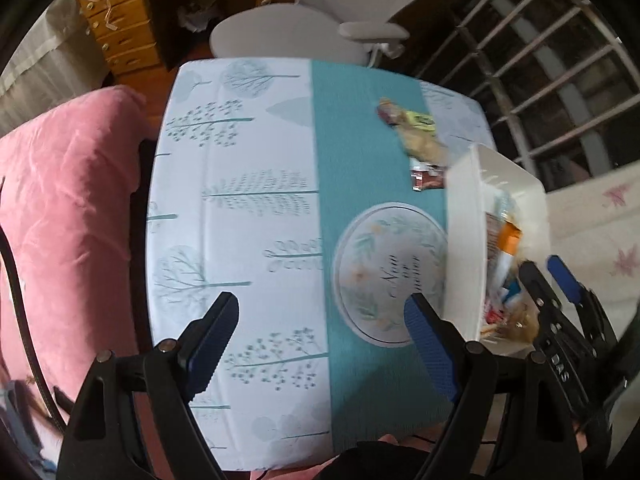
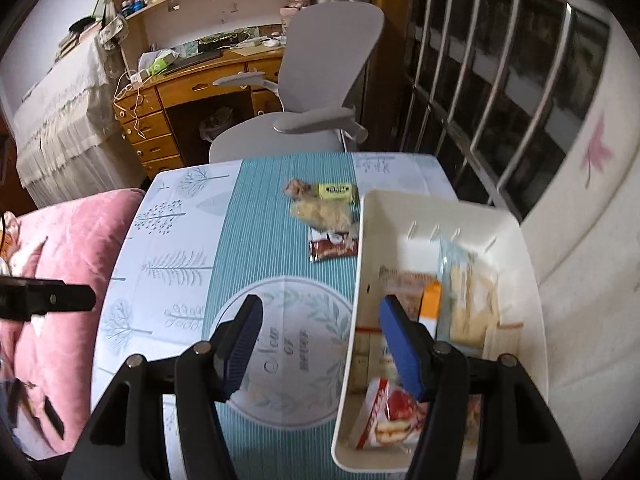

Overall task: Organize snacks
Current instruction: 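Withdraw both tools from the tray toward the remaining snacks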

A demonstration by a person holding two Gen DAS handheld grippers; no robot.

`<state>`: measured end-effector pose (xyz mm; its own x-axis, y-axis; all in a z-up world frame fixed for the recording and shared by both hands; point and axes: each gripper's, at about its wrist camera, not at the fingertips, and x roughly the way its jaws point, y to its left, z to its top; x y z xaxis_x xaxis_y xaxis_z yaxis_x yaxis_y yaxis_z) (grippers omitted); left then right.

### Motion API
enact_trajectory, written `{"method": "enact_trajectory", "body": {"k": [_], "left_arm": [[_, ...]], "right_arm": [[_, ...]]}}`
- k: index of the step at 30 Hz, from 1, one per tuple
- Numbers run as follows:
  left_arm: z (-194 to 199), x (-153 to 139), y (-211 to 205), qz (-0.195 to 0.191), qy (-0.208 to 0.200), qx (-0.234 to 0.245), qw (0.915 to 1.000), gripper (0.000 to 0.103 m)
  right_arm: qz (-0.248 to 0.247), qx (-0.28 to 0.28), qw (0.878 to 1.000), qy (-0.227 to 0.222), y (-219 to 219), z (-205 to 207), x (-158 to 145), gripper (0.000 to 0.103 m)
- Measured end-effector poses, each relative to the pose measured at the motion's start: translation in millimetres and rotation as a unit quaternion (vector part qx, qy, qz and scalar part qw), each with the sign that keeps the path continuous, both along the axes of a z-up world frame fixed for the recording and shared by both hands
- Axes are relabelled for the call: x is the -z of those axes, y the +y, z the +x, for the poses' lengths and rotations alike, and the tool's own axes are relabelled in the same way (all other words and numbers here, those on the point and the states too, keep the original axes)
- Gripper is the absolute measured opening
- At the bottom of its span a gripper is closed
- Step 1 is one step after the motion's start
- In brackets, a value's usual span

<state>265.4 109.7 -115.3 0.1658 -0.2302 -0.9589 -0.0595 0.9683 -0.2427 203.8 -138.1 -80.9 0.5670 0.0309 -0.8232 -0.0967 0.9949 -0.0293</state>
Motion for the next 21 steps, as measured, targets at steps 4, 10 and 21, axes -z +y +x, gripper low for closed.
{"method": "enact_trajectory", "body": {"k": [4,10,21], "left_arm": [[23.1,7.6,6.9,-0.017,0.029,-0.011,0.9994,0.084],[62.7,14.4,-0.9,-0.032,0.047,-0.006,0.9984,0.084],[173.4,40.5,-44.5,-0.046,0.061,-0.009,0.997,0.084]], "right_arm": [[-0.028,-0.018,0.999,-0.009,6.9,15.9,0.9,0.061],[-0.042,-0.051,0.998,0.004,8.7,51.9,15.1,0.061],[-0.028,-0.159,0.985,0.061,13.2,137.8,57.3,0.061]]}}
